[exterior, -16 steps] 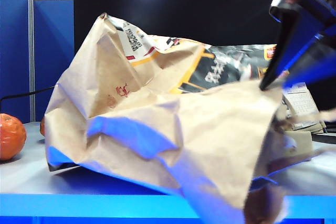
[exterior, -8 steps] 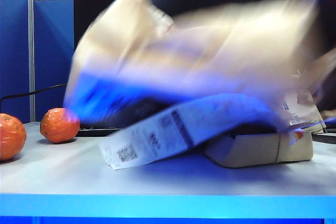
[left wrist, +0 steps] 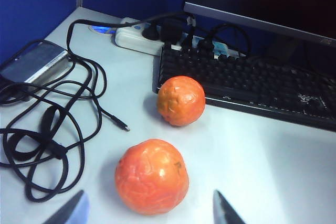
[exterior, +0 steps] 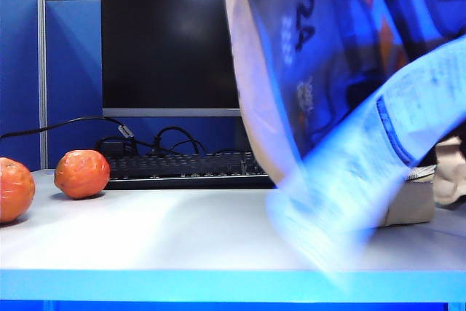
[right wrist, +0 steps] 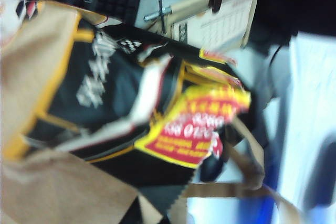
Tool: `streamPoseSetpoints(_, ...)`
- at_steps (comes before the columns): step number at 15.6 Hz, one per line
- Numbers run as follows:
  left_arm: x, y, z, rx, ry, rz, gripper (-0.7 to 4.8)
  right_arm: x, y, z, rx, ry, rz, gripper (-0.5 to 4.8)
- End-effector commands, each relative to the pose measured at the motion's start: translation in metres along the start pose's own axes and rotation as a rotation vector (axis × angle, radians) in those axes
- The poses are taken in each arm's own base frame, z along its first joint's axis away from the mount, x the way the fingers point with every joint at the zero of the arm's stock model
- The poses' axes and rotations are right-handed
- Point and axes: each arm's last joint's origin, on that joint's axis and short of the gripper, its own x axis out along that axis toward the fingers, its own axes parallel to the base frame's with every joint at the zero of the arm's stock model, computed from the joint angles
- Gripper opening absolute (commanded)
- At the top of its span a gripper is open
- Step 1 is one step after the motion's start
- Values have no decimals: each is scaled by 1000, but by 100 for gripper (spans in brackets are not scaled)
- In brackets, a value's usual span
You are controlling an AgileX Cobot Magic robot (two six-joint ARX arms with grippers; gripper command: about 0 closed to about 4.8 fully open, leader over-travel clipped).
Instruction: Open the paper bag and put two oranges into the paper bag.
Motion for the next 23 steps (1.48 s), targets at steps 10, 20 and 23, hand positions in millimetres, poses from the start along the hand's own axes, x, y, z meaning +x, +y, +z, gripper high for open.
streamPoseSetpoints(10,-1,0,1,-10,-3,-3,309,71,111,56,-373,96,51,-2)
streamPoseSetpoints(20,0,-3,-1,-48,24,-60,309,70,168,65,-463,-29,182,63)
streamPoseSetpoints(23,0,-3,-1,-48,24,-62,309,61,181,65,-451,-101,229,343)
